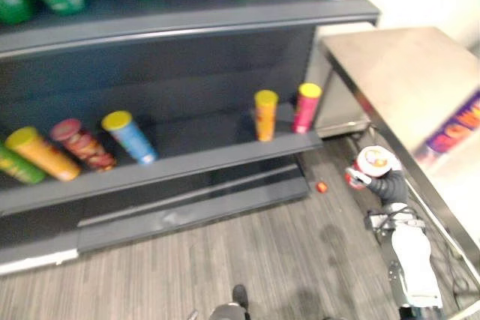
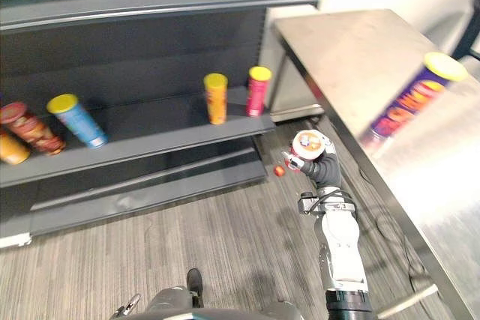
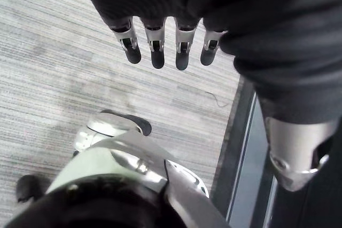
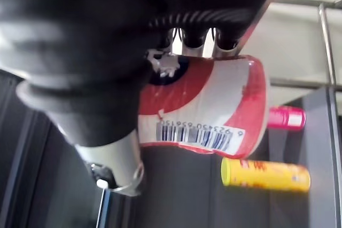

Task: Put the gum and the chips on the shelf.

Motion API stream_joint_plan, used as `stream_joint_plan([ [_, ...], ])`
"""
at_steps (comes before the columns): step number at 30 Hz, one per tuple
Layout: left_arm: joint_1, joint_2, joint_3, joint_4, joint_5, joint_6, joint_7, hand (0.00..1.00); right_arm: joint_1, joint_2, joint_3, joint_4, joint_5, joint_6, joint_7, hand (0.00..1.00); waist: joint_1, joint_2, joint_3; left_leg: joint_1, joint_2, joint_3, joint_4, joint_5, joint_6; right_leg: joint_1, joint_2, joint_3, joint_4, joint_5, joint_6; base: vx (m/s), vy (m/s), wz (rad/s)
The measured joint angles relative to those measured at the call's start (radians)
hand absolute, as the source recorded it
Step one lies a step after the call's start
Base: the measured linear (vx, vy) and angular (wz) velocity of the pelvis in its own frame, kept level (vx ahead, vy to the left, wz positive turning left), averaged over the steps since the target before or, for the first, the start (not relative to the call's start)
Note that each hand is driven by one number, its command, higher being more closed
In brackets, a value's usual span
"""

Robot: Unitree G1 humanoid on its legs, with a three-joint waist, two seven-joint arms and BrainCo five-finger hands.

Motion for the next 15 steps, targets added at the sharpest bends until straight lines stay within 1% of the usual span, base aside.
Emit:
stream_joint_plan([
  [1,-0.004,0.007,-0.012,0.009,0.0,0.0,0.001,0.0,0.002,0.003,0.009,0.001,0.0,0.0,0.006,1.0,-0.007,0.002,0.003,-0.005,0.008,-0.037,0.009,-0.002,0.002,-0.011,0.059,0.114,-0.003,-0.064,0.059,0.12,0.082,1.45],
  [2,-0.01,0.022,-0.016,0.028,0.0,0.002,0.0,0.0,0.007,0.007,0.024,-0.001,0.0,0.0,0.017,1.0,-0.018,-0.002,0.005,-0.005,0.003,-0.082,0.007,0.0,0.006,-0.017,0.126,0.229,-0.026,-0.131,0.095,0.09,-0.009,1.34],
  [3,-0.015,0.039,-0.013,0.047,0.0,0.003,-0.002,0.0,0.015,0.01,0.044,-0.012,0.001,0.0,0.021,1.0,-0.029,-0.016,0.01,-0.002,-0.016,-0.13,0.006,0.003,0.009,-0.024,0.166,0.304,-0.062,-0.168,0.112,0.08,-0.004,1.41],
  [4,-0.022,0.048,-0.011,0.066,0.0,0.003,-0.002,0.0,0.018,0.013,0.055,-0.015,0.001,0.0,0.022,1.0,-0.034,-0.03,0.011,0.001,-0.037,-0.158,0.008,0.003,0.01,-0.028,0.171,0.312,-0.095,-0.172,0.12,0.12,-0.008,1.37],
  [5,-0.033,0.058,-0.011,0.075,0.0,0.004,-0.003,0.0,0.021,0.015,0.063,-0.015,0.001,0.0,0.026,1.0,-0.033,-0.039,0.015,0.006,-0.062,-0.195,0.01,0.002,0.011,-0.044,0.177,0.33,-0.124,-0.17,0.123,0.1,-0.024,1.03],
  [6,-0.037,0.058,-0.011,0.074,-0.001,0.004,-0.003,0.0,0.023,0.017,0.065,-0.015,0.001,0.0,0.03,1.0,-0.034,-0.039,0.015,0.006,-0.071,-0.213,0.012,0.002,0.011,-0.054,0.183,0.344,-0.135,-0.169,0.125,0.13,-0.053,1.11],
  [8,-0.052,0.059,-0.009,0.074,-0.001,0.003,-0.004,0.0,0.04,0.028,0.065,-0.015,0.001,0.001,0.043,1.0,-0.037,-0.039,0.017,0.003,-0.104,-0.304,0.028,-0.005,0.002,-0.06,0.207,0.42,-0.174,-0.158,0.142,0.09,-0.076,1.23],
  [9,-0.055,0.059,-0.004,0.074,-0.004,0.003,-0.004,0.0,0.045,0.028,0.064,-0.016,0.001,0.002,0.044,1.0,-0.037,-0.042,0.016,0.001,-0.113,-0.328,0.032,-0.007,-0.002,-0.054,0.207,0.431,-0.187,-0.153,0.149,0.12,-0.187,1.26],
  [10,-0.061,0.061,0.002,0.075,-0.011,0.003,-0.003,0.0,0.047,0.028,0.064,-0.018,0.003,0.004,0.05,1.0,-0.035,-0.053,0.014,-0.003,-0.128,-0.361,0.042,-0.016,-0.015,-0.037,0.2,0.426,-0.23,-0.132,0.177,0.14,-0.276,1.07],
  [11,-0.061,0.065,0.022,0.076,-0.018,0.004,-0.003,0.0,0.046,0.029,0.066,-0.02,0.003,0.005,0.059,1.0,-0.032,-0.068,0.015,-0.006,-0.138,-0.377,0.044,-0.023,-0.026,-0.012,0.185,0.4,-0.271,-0.137,0.211,0.14,-0.307,0.92],
  [12,-0.063,0.06,0.036,0.076,-0.02,0.004,-0.003,0.0,0.039,0.026,0.066,-0.019,0.003,0.008,0.06,1.0,-0.03,-0.067,0.013,-0.006,-0.126,-0.378,0.045,-0.029,-0.034,0.001,0.19,0.379,-0.282,-0.141,0.223,0.1,-0.293,0.69],
  [13,-0.059,0.04,0.047,0.078,-0.02,0.004,-0.004,0.0,0.033,0.026,0.064,-0.024,0.005,0.01,0.06,1.0,-0.035,-0.041,0.01,-0.02,-0.088,-0.369,0.037,-0.028,-0.047,0.009,0.214,0.343,-0.298,-0.144,0.212,0.1,-0.291,0.6],
  [14,-0.061,0.021,0.048,0.078,-0.02,0.005,-0.006,0.0,0.033,0.026,0.061,-0.026,0.011,0.01,0.06,1.0,-0.037,-0.023,0.01,-0.025,-0.059,-0.37,0.018,-0.018,-0.067,0.014,0.231,0.304,-0.307,-0.147,0.2,0.09,-0.277,0.59],
  [15,-0.061,0.015,0.048,0.079,-0.02,0.005,-0.007,0.0,0.036,0.026,0.06,-0.026,0.012,0.012,0.06,1.0,-0.039,-0.019,0.008,-0.026,-0.044,-0.369,0.0,-0.008,-0.074,0.014,0.237,0.287,-0.31,-0.149,0.195,0.11,-0.268,0.69],
])
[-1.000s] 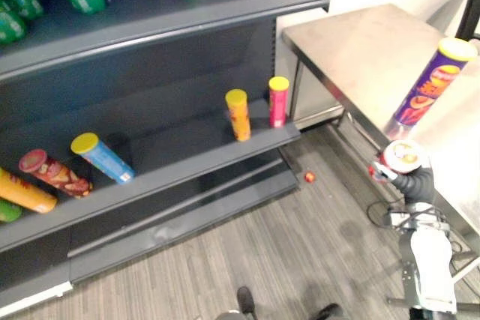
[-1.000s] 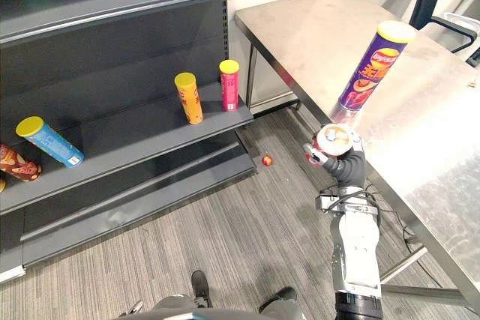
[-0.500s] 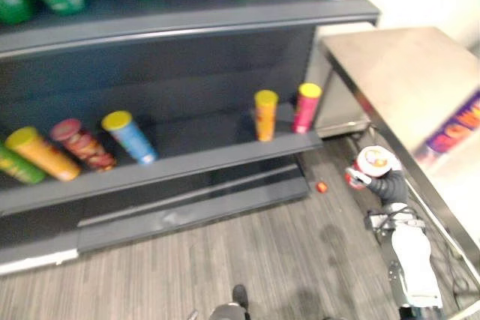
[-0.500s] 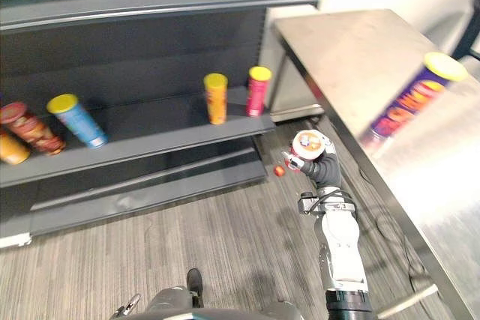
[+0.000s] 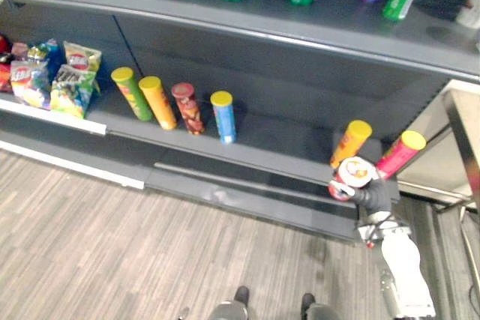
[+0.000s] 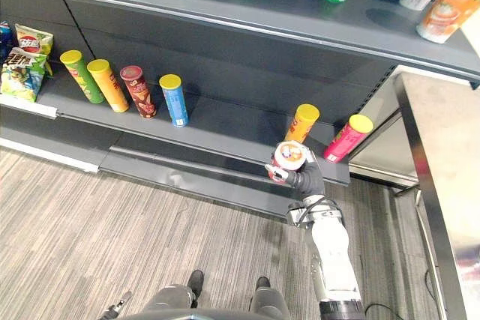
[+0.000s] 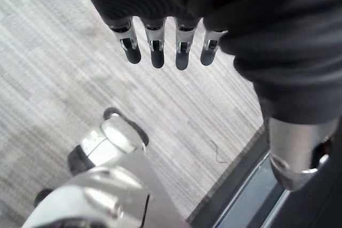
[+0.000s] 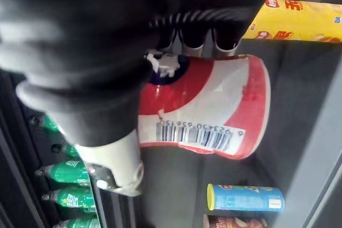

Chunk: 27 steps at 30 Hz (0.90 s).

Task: Put the gum and the chips on the shelf.

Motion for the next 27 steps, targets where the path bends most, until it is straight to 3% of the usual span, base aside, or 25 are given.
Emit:
stream_joint_plan([
  [2,-0.013,-0.015,0.005,-0.001,0.0,0.0,-0.004,0.0,0.003,0.001,-0.015,-0.001,0.011,0.001,-0.001,1.0,-0.027,0.01,-0.006,-0.01,0.059,0.067,-0.056,0.043,-0.004,0.003,0.013,-0.078,-0.01,-0.01,-0.017,0.14,-0.249,0.9],
  [3,-0.023,-0.019,0.016,-0.002,0.0,0.0,-0.005,0.0,0.003,0.001,-0.037,0.0,0.011,0.001,-0.003,1.0,-0.04,0.011,-0.006,-0.01,0.096,0.168,-0.091,0.097,-0.022,0.003,0.016,-0.118,-0.014,-0.012,-0.021,0.12,-0.159,0.81],
  [4,-0.025,-0.021,0.018,-0.002,0.001,0.0,-0.004,0.0,0.003,0.0,-0.04,0.0,0.011,0.001,-0.003,1.0,-0.045,0.011,-0.006,-0.009,0.101,0.209,-0.105,0.113,-0.038,0.003,0.016,-0.129,-0.016,-0.012,-0.021,0.11,-0.059,0.61],
  [6,-0.024,-0.018,0.02,-0.003,0.015,0.0,0.004,0.0,0.009,0.003,-0.047,0.0,0.011,0.001,-0.005,1.0,-0.046,0.008,-0.006,0.013,0.097,0.279,-0.137,0.134,-0.034,0.027,0.008,-0.146,-0.039,-0.01,-0.018,0.09,0.033,0.22],
  [11,-0.02,-0.02,0.018,-0.014,0.075,-0.001,0.012,0.0,0.011,0.043,-0.008,0.014,0.01,0.001,-0.005,1.0,-0.034,0.016,-0.012,0.08,0.085,0.331,-0.188,0.137,-0.035,0.066,0.005,-0.1,-0.085,-0.001,-0.003,0.04,0.039,-0.23],
  [18,-0.025,-0.016,-0.025,-0.013,0.138,-0.001,0.043,0.0,-0.021,0.037,0.049,0.022,0.01,0.005,-0.025,1.0,-0.041,0.033,-0.021,0.095,0.093,0.363,-0.205,0.139,-0.037,0.064,0.017,-0.067,-0.105,0.021,-0.002,-0.03,0.002,-0.16],
  [22,-0.04,-0.008,-0.06,-0.011,0.139,-0.001,0.047,0.0,-0.086,0.03,0.108,0.022,0.041,0.004,-0.03,1.0,-0.019,0.037,-0.023,0.092,0.094,0.393,-0.205,0.141,-0.035,0.056,0.022,-0.041,-0.134,0.05,-0.002,-0.03,0.014,-0.2],
  [27,-0.044,-0.007,-0.062,-0.006,0.141,0.0,0.049,0.0,-0.141,0.009,0.2,0.018,0.081,0.005,0.0,1.0,-0.017,0.039,-0.026,0.096,0.086,0.391,-0.205,0.142,-0.033,0.066,0.015,-0.04,-0.141,0.055,0.005,0.0,0.011,0.01],
])
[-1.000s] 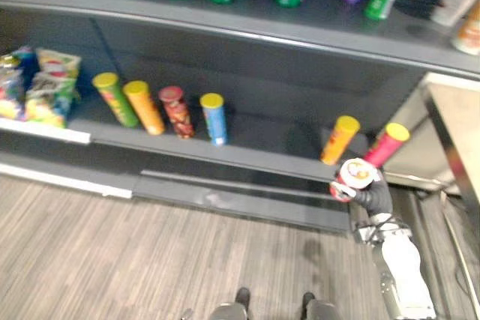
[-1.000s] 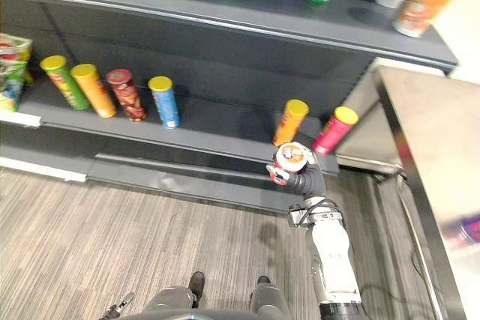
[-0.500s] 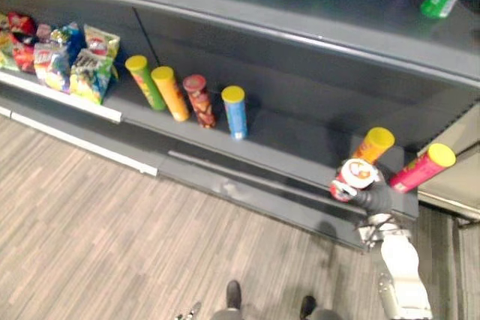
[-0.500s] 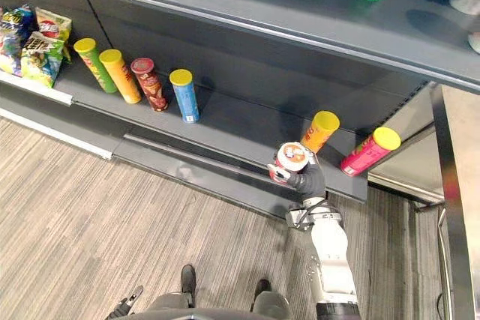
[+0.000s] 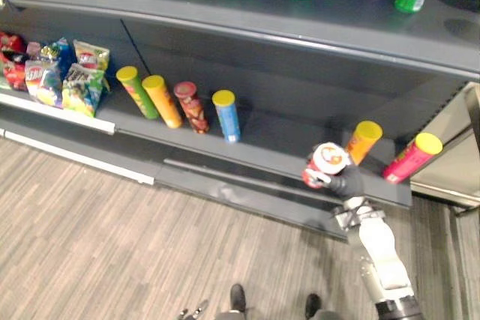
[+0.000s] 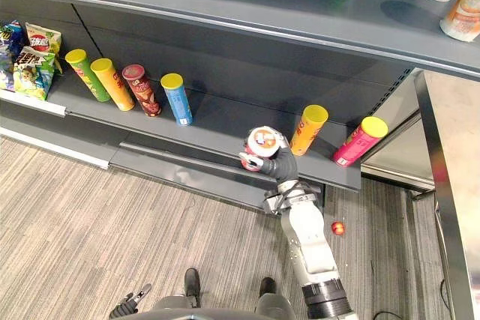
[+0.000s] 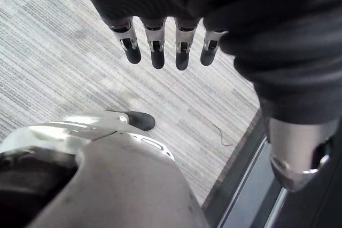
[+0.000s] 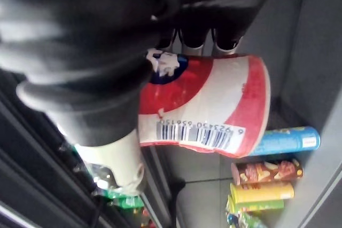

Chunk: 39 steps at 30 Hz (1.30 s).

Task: Put the gum and the chips on the shelf.

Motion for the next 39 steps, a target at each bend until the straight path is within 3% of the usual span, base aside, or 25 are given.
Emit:
stream_joint_plan([
  [6,-0.006,0.003,-0.014,0.005,0.026,0.003,0.005,0.0,-0.1,-0.057,0.066,-0.024,0.044,0.009,0.026,1.0,0.024,-0.003,-0.024,0.004,0.004,0.009,0.001,0.002,0.001,0.003,0.005,0.014,-0.011,0.013,-0.006,0.0,0.0,-0.05],
  [11,-0.005,0.01,-0.021,0.028,0.029,0.015,0.006,0.0,-0.236,-0.081,0.081,-0.056,0.078,0.01,0.018,1.0,0.023,-0.007,-0.046,0.015,0.013,0.016,0.0,0.005,0.001,0.004,0.015,0.03,-0.011,0.021,-0.011,-0.02,-0.008,-0.1],
  [21,0.02,0.013,-0.007,0.035,0.028,0.037,0.018,0.0,-0.521,-0.165,0.01,0.016,0.077,0.012,-0.075,1.0,0.028,-0.017,-0.066,0.028,0.033,0.037,0.0,0.018,0.0,0.004,0.035,0.056,-0.011,0.038,-0.021,-0.05,-0.004,-0.07],
  [25,0.042,0.013,0.0,0.036,0.034,0.041,0.018,0.0,-0.593,-0.24,-0.043,0.056,0.076,0.02,-0.106,1.0,0.032,-0.022,-0.069,0.029,0.033,0.039,-0.001,0.021,-0.003,0.003,0.035,0.056,-0.011,0.041,-0.018,-0.02,0.004,-0.01],
  [33,0.04,0.021,-0.016,0.035,0.037,0.043,0.012,0.0,-0.826,-0.315,-0.093,0.34,0.069,0.069,-0.166,1.0,0.033,-0.03,-0.069,0.014,0.033,0.033,-0.001,0.03,-0.001,0.002,0.036,0.05,-0.036,0.058,-0.017,0.01,0.002,0.02],
  [39,0.036,0.027,-0.028,0.035,0.035,0.044,-0.003,0.0,-0.922,-0.319,-0.109,0.495,0.063,0.101,-0.179,1.0,0.037,-0.035,-0.07,0.014,0.033,0.04,-0.001,0.034,0.002,0.004,0.037,0.053,-0.046,0.071,-0.02,0.03,0.003,-0.03],
])
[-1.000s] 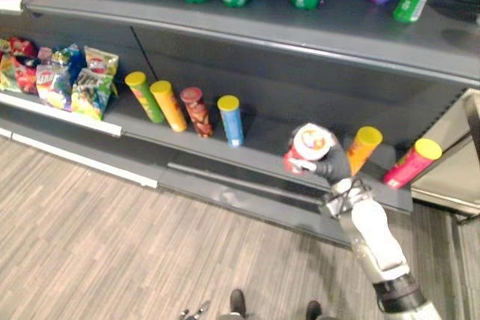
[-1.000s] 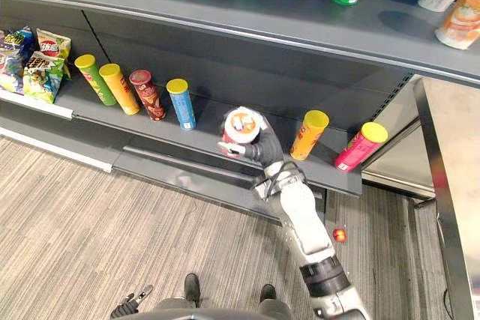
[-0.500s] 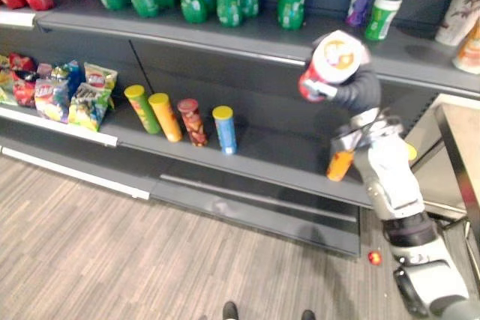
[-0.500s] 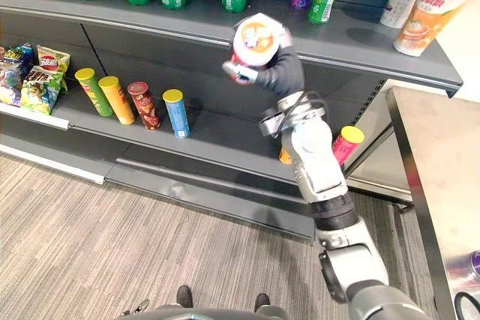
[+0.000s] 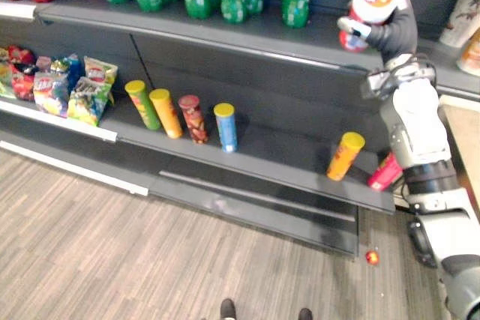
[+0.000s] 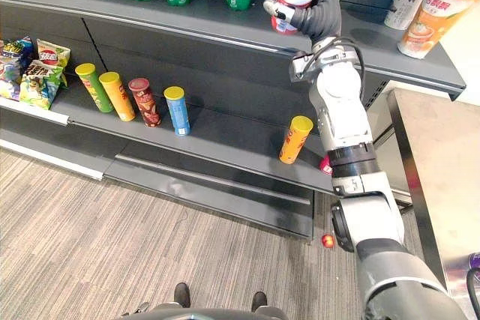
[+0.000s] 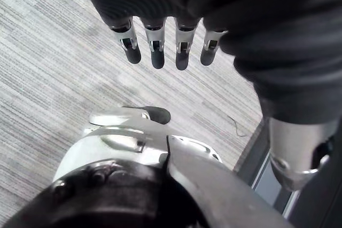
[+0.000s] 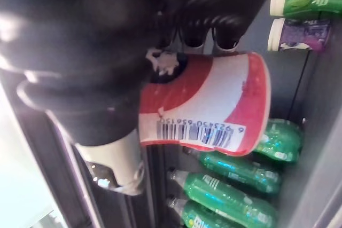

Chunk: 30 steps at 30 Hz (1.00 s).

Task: Put the gum and the chips on the shelf.

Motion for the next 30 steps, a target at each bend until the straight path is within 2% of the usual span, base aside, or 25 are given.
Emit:
stream_joint_plan([
  [8,-0.004,0.0,-0.001,-0.001,-0.011,0.0,0.001,0.0,-0.074,0.0,-0.04,0.16,-0.032,0.035,-0.016,1.0,0.001,0.0,0.0,0.001,0.007,0.002,0.0,0.001,-0.002,0.002,0.009,0.003,-0.011,0.004,-0.004,0.0,0.0,0.0],
  [20,-0.004,-0.005,-0.001,-0.027,-0.017,0.001,0.001,0.0,-0.039,0.018,-0.092,0.216,-0.038,0.054,-0.014,1.0,0.0,-0.001,0.021,0.001,0.002,0.006,0.0,-0.007,-0.012,0.003,0.01,0.002,-0.016,0.003,-0.002,0.0,0.0,0.0],
  [26,-0.005,-0.006,-0.011,-0.041,-0.017,0.0,0.002,0.0,-0.029,0.044,-0.147,0.246,-0.07,0.016,-0.016,1.0,0.004,-0.002,0.035,0.003,-0.003,0.009,0.0,-0.01,-0.009,0.005,0.0,0.003,-0.017,0.005,-0.005,0.02,0.008,0.0],
  [30,-0.013,-0.006,-0.02,-0.04,-0.017,0.0,0.005,0.0,-0.045,0.044,-0.168,0.27,-0.073,0.008,-0.02,1.0,0.012,-0.001,0.041,0.003,-0.007,0.008,0.0,-0.012,-0.011,0.008,0.0,0.0,-0.019,0.005,-0.005,0.0,0.0,0.01],
])
